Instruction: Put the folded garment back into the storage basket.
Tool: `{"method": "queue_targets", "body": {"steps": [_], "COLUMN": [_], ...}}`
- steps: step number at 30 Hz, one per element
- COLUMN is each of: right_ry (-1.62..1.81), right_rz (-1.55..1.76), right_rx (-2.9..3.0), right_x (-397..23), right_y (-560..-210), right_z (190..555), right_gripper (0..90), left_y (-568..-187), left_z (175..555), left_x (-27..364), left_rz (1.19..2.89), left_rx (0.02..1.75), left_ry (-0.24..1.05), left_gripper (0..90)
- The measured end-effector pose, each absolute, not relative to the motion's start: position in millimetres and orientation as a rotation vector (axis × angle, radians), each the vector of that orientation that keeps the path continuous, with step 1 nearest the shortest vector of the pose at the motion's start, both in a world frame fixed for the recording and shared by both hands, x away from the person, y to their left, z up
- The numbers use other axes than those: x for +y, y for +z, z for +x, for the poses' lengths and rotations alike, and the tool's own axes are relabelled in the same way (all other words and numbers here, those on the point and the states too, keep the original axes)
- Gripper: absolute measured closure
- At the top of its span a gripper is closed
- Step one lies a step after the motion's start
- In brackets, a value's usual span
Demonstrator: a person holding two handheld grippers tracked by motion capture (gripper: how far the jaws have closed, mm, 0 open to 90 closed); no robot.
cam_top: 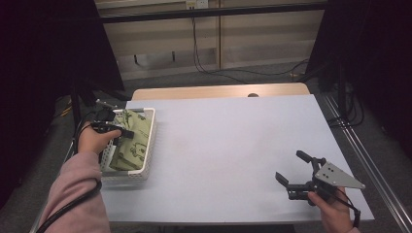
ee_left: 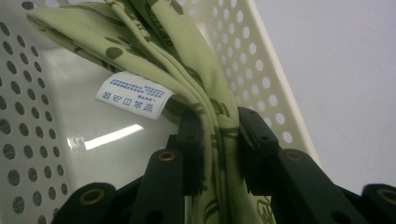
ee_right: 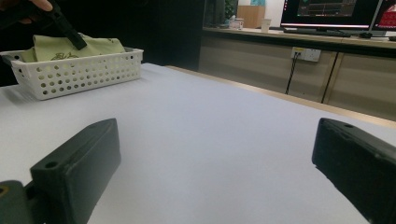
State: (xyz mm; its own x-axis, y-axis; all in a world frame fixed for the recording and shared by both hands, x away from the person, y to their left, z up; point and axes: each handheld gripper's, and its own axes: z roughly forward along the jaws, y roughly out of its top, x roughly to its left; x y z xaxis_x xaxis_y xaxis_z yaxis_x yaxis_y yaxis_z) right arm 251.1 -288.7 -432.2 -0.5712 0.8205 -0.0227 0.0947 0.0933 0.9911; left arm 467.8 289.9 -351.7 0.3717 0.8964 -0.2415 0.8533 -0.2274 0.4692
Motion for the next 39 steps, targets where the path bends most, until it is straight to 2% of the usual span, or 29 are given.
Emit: {"method": "queue_targets", "body": {"steps": [3, 4, 5, 8, 9, 11, 12, 13, 14, 15, 16, 17, 18, 19, 20, 21, 22, 23, 26, 27, 28, 31, 32, 33, 34, 35, 39], "right_ry": [1.531, 1.532, 1.532, 1.529, 1.527, 1.530, 1.531, 1.530, 1.528, 1.526, 1.524, 1.523, 1.524, 1.522, 1.517, 1.524, 1.524, 1.525, 1.528, 1.522, 1.522, 1.526, 1.525, 1.517, 1.520, 1.517, 1.521], "right_rz": [0.908, 0.911, 0.911, 0.904, 0.906, 0.908, 0.908, 0.910, 0.912, 0.909, 0.909, 0.909, 0.909, 0.907, 0.910, 0.910, 0.910, 0.909, 0.907, 0.909, 0.902, 0.908, 0.909, 0.912, 0.914, 0.909, 0.905], "right_rx": [1.766, 1.767, 1.767, 1.769, 1.768, 1.765, 1.766, 1.766, 1.764, 1.762, 1.764, 1.764, 1.762, 1.763, 1.764, 1.762, 1.763, 1.763, 1.768, 1.771, 1.776, 1.764, 1.763, 1.765, 1.764, 1.766, 1.769], "right_x": [-288, -288, -288, -288, -288, -288, -289, -289, -289, -289, -289, -290, -290, -290, -290, -290, -290, -289, -288, -288, -288, -290, -290, -290, -289, -290, -289], "right_y": [-432, -432, -432, -432, -432, -432, -432, -432, -432, -432, -432, -432, -432, -432, -432, -432, -432, -432, -432, -432, -432, -432, -432, -432, -432, -432, -432], "right_z": [251, 251, 251, 251, 251, 251, 251, 250, 250, 250, 249, 249, 249, 249, 249, 249, 249, 249, 250, 250, 250, 249, 248, 248, 248, 248, 249], "right_gripper": [0.8, 0.8, 0.8, 0.8, 0.8, 0.8, 0.8, 0.8, 0.8, 0.8, 0.8, 0.8, 0.8, 0.8, 0.8, 0.8, 0.8, 0.8, 0.8, 0.8, 0.8, 0.8, 0.8, 0.8, 0.8, 0.8, 0.8], "left_y": [-354, -352, -353, -355, -352, -352, -351, -352, -351, -351, -351, -350, -351, -348, -347, -345, -345, -343, -340, -341, -340, -342, -341, -342, -341, -341, -341], "left_z": [467, 468, 467, 466, 466, 465, 465, 465, 465, 464, 464, 463, 462, 463, 462, 462, 460, 460, 457, 455, 455, 449, 447, 445, 443, 441, 433], "left_x": [293, 298, 296, 298, 302, 302, 306, 305, 308, 307, 310, 309, 309, 313, 312, 316, 314, 318, 321, 319, 322, 317, 320, 317, 319, 316, 313], "left_rz": [2.077, 2.150, 2.087, 2.068, 2.126, 2.078, 2.132, 2.069, 2.101, 2.065, 2.115, 2.057, 2.039, 2.091, 2.048, 2.100, 2.033, 2.074, 2.061, 1.991, 2.054, 1.953, 2.002, 1.932, 1.972, 1.908, 1.870], "left_rx": [1.511, 1.469, 1.514, 1.528, 1.496, 1.532, 1.510, 1.520, 1.522, 1.538, 1.516, 1.547, 1.553, 1.529, 1.546, 1.525, 1.553, 1.529, 1.523, 1.535, 1.488, 1.498, 1.459, 1.470, 1.440, 1.448, 1.387], "left_ry": [0.130, 0.106, 0.125, 0.153, 0.131, 0.155, 0.131, 0.158, 0.154, 0.160, 0.182, 0.159, 0.197, 0.182, 0.180, 0.193, 0.192, 0.188, 0.202, 0.201, 0.200, 0.187, 0.183, 0.183, 0.189, 0.192, 0.184], "left_gripper": [72.0, 71.9, 71.8, 71.4, 71.2, 70.5, 70.2, 69.8, 69.8, 69.4, 68.8, 68.1, 67.1, 65.5, 64.2, 63.2, 61.8, 60.7, 58.4, 57.5, 56.0, 52.4, 51.3, 50.7, 49.6, 48.7, 43.7]}}
